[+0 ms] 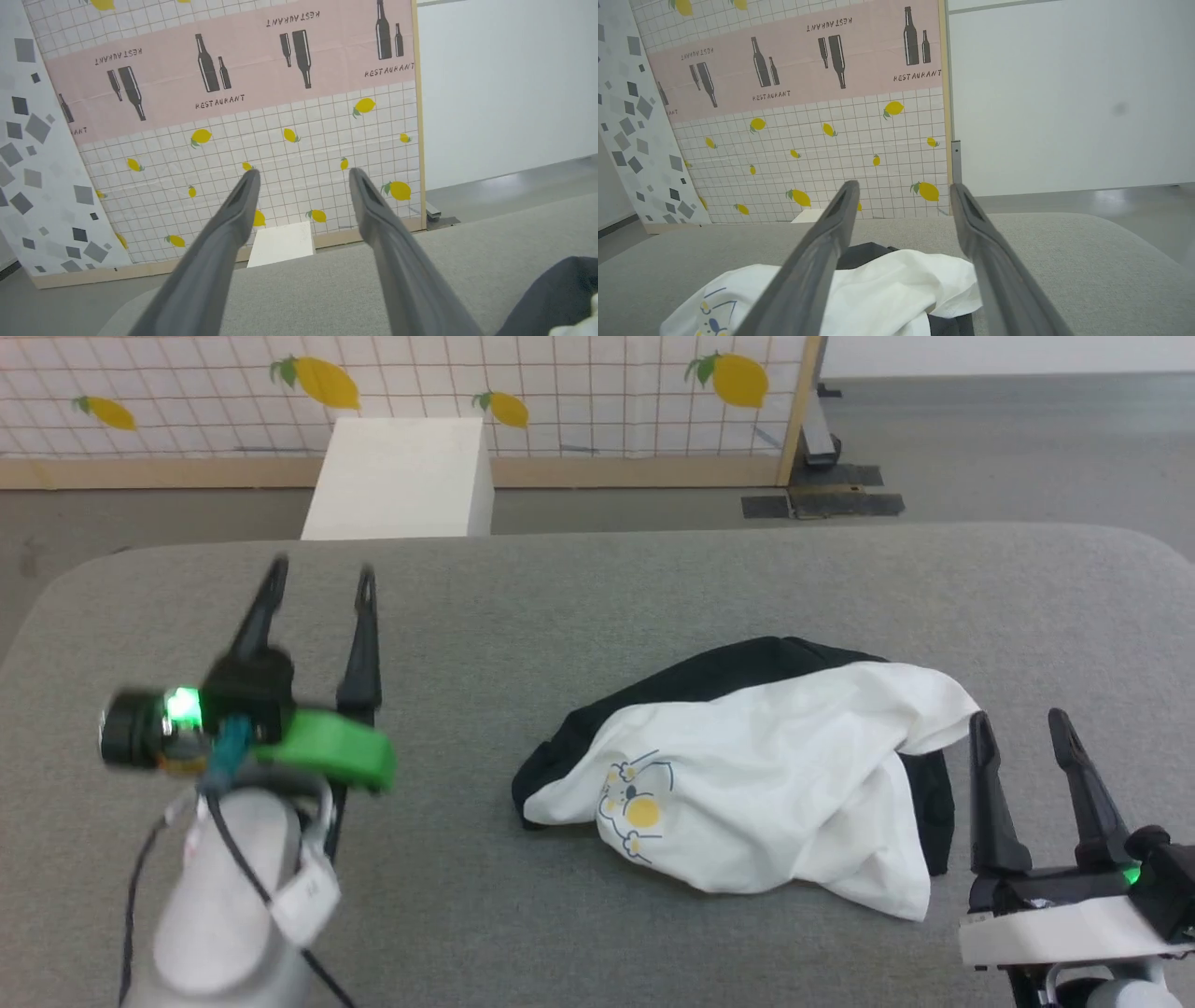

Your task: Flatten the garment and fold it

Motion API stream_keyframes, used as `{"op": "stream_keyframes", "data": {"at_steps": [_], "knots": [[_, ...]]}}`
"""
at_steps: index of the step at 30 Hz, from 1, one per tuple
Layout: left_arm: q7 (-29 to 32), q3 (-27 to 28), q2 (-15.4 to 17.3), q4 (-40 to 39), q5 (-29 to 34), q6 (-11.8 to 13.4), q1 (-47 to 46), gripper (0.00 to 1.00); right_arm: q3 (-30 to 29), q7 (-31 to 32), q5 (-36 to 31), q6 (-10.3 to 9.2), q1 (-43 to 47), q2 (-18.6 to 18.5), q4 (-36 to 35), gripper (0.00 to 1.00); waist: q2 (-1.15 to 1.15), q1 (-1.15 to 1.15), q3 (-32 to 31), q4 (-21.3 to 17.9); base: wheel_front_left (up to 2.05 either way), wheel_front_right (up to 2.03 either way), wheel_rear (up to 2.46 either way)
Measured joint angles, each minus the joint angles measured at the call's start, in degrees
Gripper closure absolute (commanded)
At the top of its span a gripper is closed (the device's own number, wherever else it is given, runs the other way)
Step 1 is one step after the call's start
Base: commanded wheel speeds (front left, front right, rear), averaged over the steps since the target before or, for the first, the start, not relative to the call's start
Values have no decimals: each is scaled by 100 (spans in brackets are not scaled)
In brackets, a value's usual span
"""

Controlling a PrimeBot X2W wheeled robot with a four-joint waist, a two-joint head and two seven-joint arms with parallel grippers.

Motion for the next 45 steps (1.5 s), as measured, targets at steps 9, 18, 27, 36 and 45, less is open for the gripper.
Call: {"op": "stream_keyframes", "data": {"at_steps": [9,18,27,36,45], "knots": [[726,-612,91,1661,27,-806,-2190,0,38,0,-77,0,-107,-2,-18,0,0,0,304,-314,0,0,0],[2870,-2707,26,2538,-1078,-931,-3422,0,133,0,-76,0,-452,0,-53,0,0,0,737,-649,0,0,0],[4526,-5170,816,2156,-3105,-967,-4155,0,138,0,-49,0,-700,-2,-78,0,0,1,1228,-976,0,0,0],[5364,-6483,1296,1965,-3947,-967,-4215,0,196,0,15,0,-866,-2,-75,0,0,1,1554,-1265,0,0,0],[4911,-6495,1443,1651,-3927,-962,-3813,100,155,0,-29,0,-844,-2,-30,0,0,1,1405,-1335,0,0,0]]}}
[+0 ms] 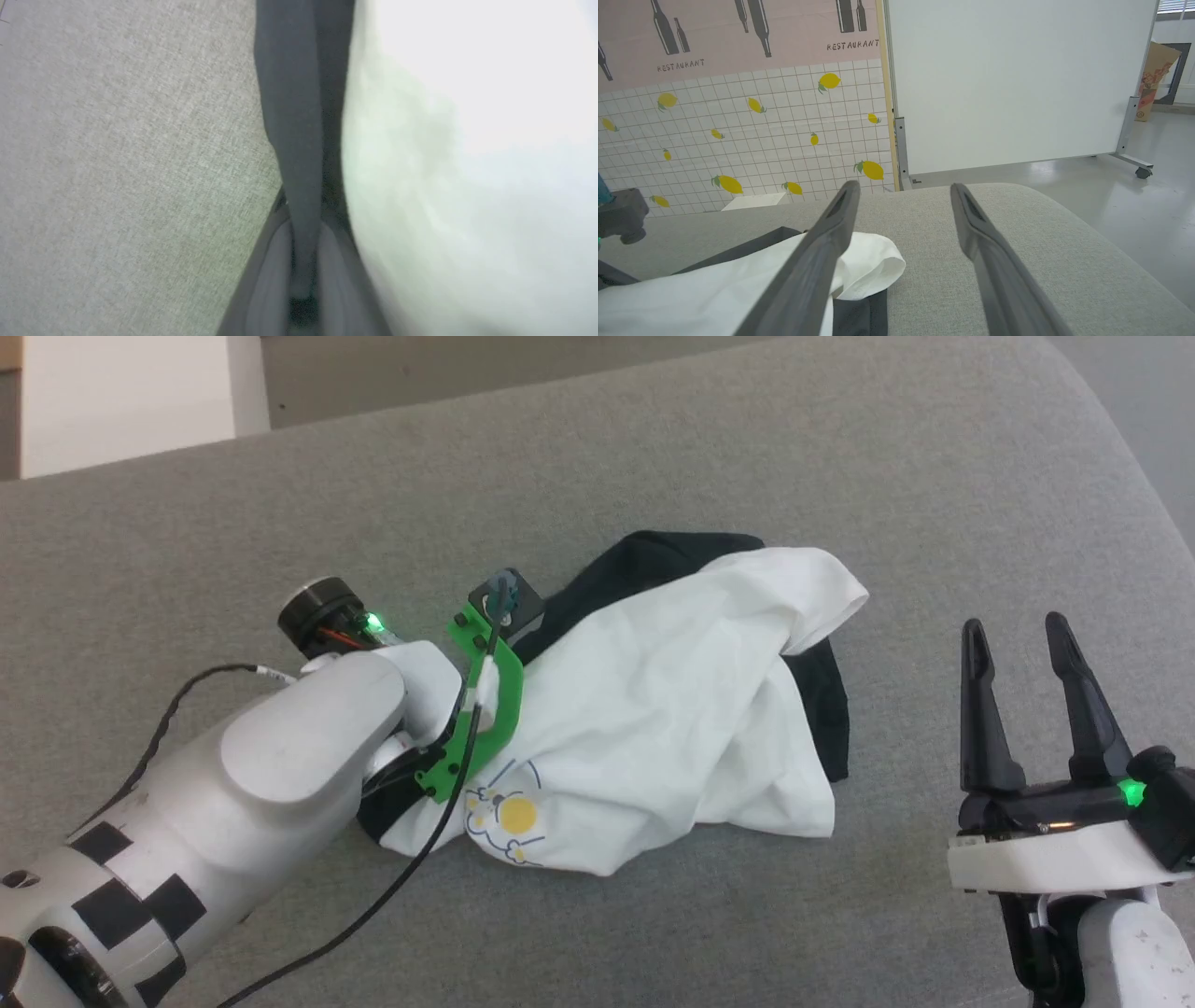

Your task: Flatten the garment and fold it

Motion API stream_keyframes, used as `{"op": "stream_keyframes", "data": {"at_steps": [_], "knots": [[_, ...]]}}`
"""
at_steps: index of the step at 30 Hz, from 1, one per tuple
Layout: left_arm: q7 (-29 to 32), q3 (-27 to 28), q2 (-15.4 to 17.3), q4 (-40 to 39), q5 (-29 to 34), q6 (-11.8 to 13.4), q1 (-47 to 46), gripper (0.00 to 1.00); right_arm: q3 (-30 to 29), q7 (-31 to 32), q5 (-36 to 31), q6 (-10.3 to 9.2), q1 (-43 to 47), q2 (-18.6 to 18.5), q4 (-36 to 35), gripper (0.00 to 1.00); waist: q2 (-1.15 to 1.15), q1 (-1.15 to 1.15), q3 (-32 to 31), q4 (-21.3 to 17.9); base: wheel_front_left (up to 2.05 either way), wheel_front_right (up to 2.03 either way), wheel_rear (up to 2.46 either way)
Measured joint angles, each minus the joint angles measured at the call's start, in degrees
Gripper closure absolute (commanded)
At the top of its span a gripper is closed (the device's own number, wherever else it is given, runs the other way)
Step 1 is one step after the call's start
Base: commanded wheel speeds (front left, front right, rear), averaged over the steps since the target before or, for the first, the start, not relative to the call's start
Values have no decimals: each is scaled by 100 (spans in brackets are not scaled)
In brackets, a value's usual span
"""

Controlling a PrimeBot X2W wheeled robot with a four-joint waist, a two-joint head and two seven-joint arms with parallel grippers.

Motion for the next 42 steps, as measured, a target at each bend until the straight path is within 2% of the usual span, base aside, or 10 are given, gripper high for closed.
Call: {"op": "stream_keyframes", "data": {"at_steps": [6,9,19,21,29,33,34,35,39,42], "knots": [[-1615,323,102,93,-79,4,-9,100,-56,0,-78,0,290,-1,2,0,0,0,-349,212,0,0,0],[-2171,699,252,65,-248,169,1,100,-87,0,-130,0,453,-1,0,0,0,0,-512,420,0,0,0],[-2928,1311,1337,345,-662,932,721,100,0,0,-252,0,572,1,-24,0,0,0,-921,1178,0,0,0],[-2996,1358,1422,558,-772,1068,965,100,2,0,-259,0,572,1,-25,0,0,0,-974,1274,0,0,0],[-2922,1479,1276,1872,-1511,1178,2119,100,64,0,-288,0,572,2,-11,0,0,0,-974,1326,0,0,0],[-2887,1504,1009,2343,-1712,996,2389,100,43,0,-296,0,575,1,15,0,0,0,-941,1262,0,0,0],[-2953,1536,973,2406,-1751,975,2386,83,33,0,-299,0,578,1,22,0,0,0,-950,1259,0,0,0],[-3087,1564,932,2470,-1781,946,2386,0,15,0,-302,0,597,0,30,0,0,0,-969,1259,0,0,0],[-4156,1653,848,2573,-1611,982,2343,0,-74,0,-382,0,688,-2,59,0,0,0,-1107,1294,0,0,0],[-4802,1775,850,2362,-1351,1159,2204,0,-242,0,-435,1,695,7,-21,0,0,0,-1250,1349,0,0,0]]}}
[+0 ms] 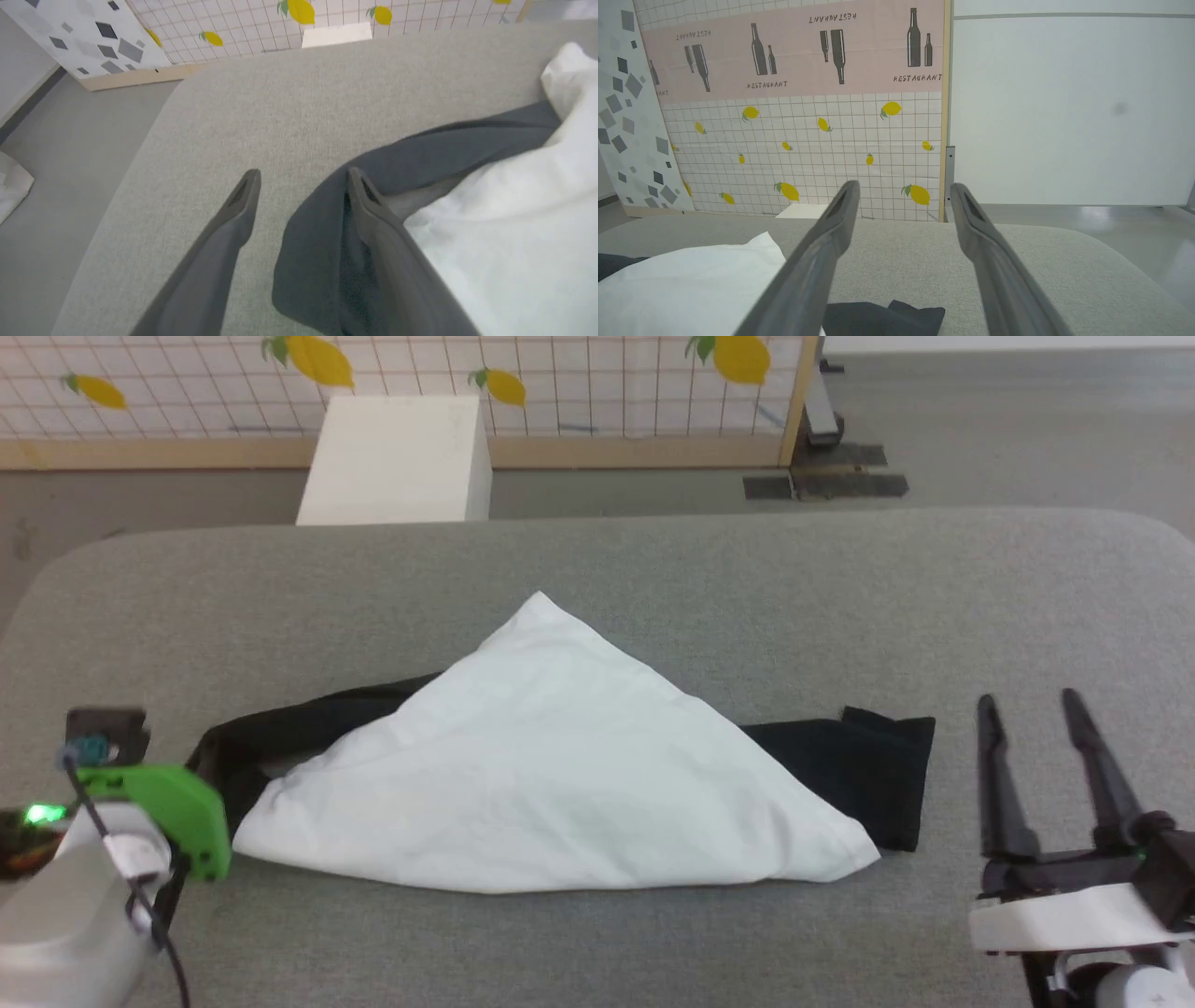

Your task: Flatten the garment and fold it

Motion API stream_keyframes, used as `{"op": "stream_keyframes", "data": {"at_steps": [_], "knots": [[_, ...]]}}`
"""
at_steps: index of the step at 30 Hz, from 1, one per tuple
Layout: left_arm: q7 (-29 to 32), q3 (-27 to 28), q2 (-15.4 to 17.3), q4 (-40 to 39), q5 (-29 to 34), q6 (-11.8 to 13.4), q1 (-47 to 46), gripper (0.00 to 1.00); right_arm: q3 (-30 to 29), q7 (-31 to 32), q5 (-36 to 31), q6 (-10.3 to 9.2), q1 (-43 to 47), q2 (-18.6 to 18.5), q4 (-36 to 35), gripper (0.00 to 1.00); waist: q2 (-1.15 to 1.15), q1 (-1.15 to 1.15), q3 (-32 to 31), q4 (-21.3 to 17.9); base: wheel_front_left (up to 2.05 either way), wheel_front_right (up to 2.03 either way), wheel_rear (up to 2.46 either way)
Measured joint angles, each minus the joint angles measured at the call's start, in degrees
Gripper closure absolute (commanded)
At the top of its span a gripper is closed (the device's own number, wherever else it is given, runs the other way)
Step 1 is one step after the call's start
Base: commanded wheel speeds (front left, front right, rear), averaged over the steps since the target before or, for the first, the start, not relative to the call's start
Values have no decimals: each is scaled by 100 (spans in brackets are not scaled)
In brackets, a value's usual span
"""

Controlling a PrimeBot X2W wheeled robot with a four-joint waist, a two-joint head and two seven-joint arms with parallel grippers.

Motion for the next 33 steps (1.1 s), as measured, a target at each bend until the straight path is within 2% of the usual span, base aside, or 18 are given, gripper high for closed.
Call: {"op": "stream_keyframes", "data": {"at_steps": [2,4,7,10,14,17,19,21,24,28,31,33], "knots": [[-78,208,-8,-344,78,75,-78,0,-132,0,-58,-1,5,-4,-73,0,0,0,-92,54,0,0,0],[-85,619,9,-984,264,263,-90,0,-220,0,-177,-1,8,-9,-169,0,0,0,-180,133,0,0,0],[-108,1269,108,-2014,737,722,26,0,-281,0,-338,-1,-64,-3,-271,0,0,0,-271,251,0,0,0],[-109,1976,133,-2987,1232,1217,581,0,-267,0,-447,-1,-369,-68,-274,0,0,0,-325,344,0,0,0],[-109,2840,-60,-4089,2114,1805,1502,0,-109,-1,-405,-1,-1029,-534,-74,0,0,0,-289,397,0,0,0],[-109,3286,-447,-4657,2693,2018,2066,0,249,-4,-238,-1,-1515,-1039,328,0,0,0,-214,416,0,0,0],[-109,3493,-708,-4846,3018,2039,2360,0,669,-5,-67,0,-1757,-1424,749,0,0,0,-169,432,0,0,0],[-109,3690,-965,-4930,3295,2005,2602,0,1360,123,270,0,-1997,-1965,1380,0,0,0,-123,460,0,0,0],[-109,3910,-1263,-4932,3582,1849,2791,0,2442,1002,1009,0,-2424,-2698,1935,0,0,0,-50,500,0,0,0],[-109,4175,-1555,-4827,3920,1595,2833,0,3942,2554,2309,0,-3037,-3511,2097,0,0,0,90,549,0,0,0],[-109,4245,-1730,-4693,4228,1438,2823,0,4927,3492,2878,0,-3419,-3968,2069,0,0,0,220,593,0,0,0],[-109,4307,-1863,-4640,4346,1347,2806,0,5313,3762,3149,0,-3690,-4108,2104,0,0,0,320,623,0,0,0]]}}
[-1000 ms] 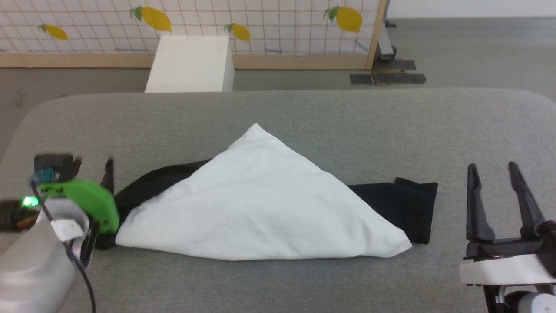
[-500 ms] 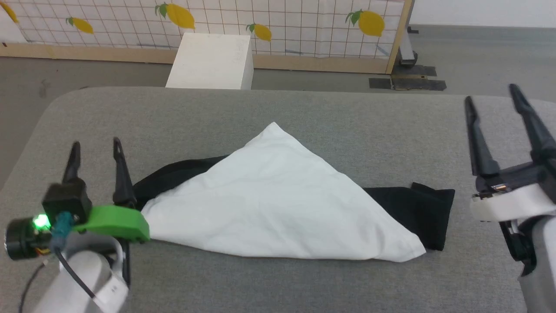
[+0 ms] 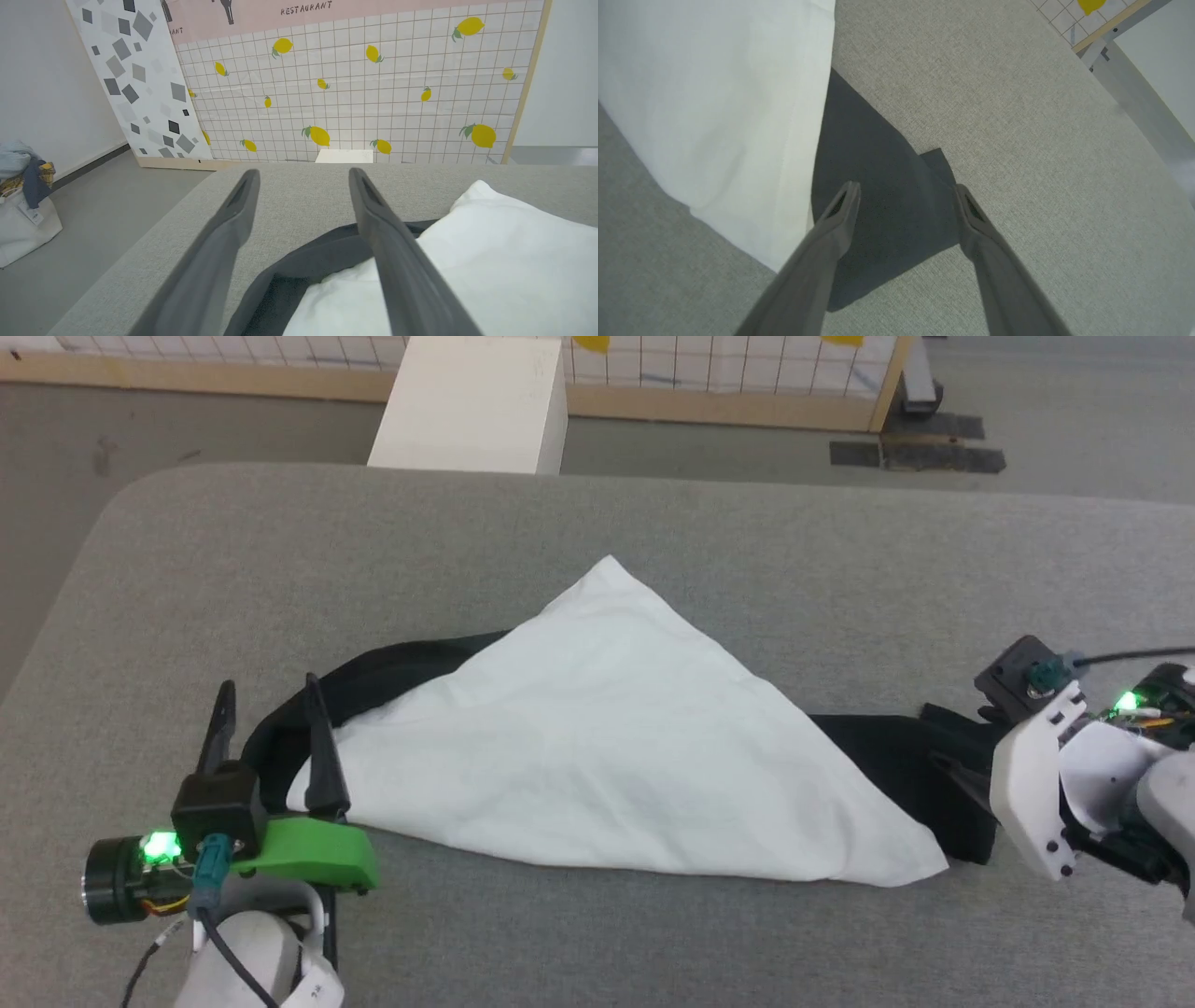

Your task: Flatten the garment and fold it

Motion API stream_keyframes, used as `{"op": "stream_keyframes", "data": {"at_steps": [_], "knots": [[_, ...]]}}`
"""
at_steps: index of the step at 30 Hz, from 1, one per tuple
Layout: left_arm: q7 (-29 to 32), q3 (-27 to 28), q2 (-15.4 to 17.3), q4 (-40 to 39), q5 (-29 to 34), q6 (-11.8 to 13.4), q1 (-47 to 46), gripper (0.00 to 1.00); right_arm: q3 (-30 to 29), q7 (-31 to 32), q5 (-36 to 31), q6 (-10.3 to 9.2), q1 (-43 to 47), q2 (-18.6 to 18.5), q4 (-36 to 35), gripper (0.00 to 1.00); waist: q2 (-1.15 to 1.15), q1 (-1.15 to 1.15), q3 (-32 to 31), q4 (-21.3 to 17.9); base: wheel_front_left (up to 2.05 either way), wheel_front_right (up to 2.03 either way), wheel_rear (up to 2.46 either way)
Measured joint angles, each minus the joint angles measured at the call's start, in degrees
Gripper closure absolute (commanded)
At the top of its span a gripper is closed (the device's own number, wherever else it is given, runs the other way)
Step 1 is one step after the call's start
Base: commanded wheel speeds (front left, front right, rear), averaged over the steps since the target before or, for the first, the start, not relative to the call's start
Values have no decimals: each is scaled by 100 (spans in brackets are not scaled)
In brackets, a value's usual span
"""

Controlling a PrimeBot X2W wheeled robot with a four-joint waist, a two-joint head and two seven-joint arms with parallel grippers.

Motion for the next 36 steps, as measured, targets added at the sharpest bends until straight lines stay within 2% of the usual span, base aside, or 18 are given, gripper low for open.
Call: {"op": "stream_keyframes", "data": {"at_steps": [3,9,15,16,17,22,25,32,36], "knots": [[0,82,-226,-7,219,-155,-61,0,456,277,326,0,-488,-7,276,0,0,0,194,51,0,0,0],[0,243,-636,-76,502,-421,-207,0,1158,298,631,-3,-906,219,1258,0,0,0,601,179,0,0,0],[0,513,-864,-43,648,-599,-225,0,1657,49,1165,-3,-1235,259,1430,0,0,0,847,296,0,0,0],[0,571,-875,-20,661,-617,-225,0,1715,-44,1216,-3,-1281,265,1445,66,0,0,851,290,0,0,0],[0,631,-886,-5,680,-645,-223,0,1779,-248,1229,-4,-1329,271,1459,100,0,0,846,280,0,0,0],[0,853,-916,27,860,-761,-174,0,2009,-1145,1279,-2,-1397,245,1529,100,0,0,699,197,0,0,0],[0,955,-921,46,906,-827,-90,0,2030,-1481,1373,0,-1413,-24,1484,100,0,0,542,98,0,0,0],[0,1029,-960,32,995,-976,99,0,1952,-1627,1847,0,-1308,-1068,1422,100,0,0,197,-201,0,0,0],[0,1027,-998,16,1035,-1050,127,0,1914,-1444,2393,0,-739,-1212,1681,100,0,0,114,-309,0,0,0]]}}
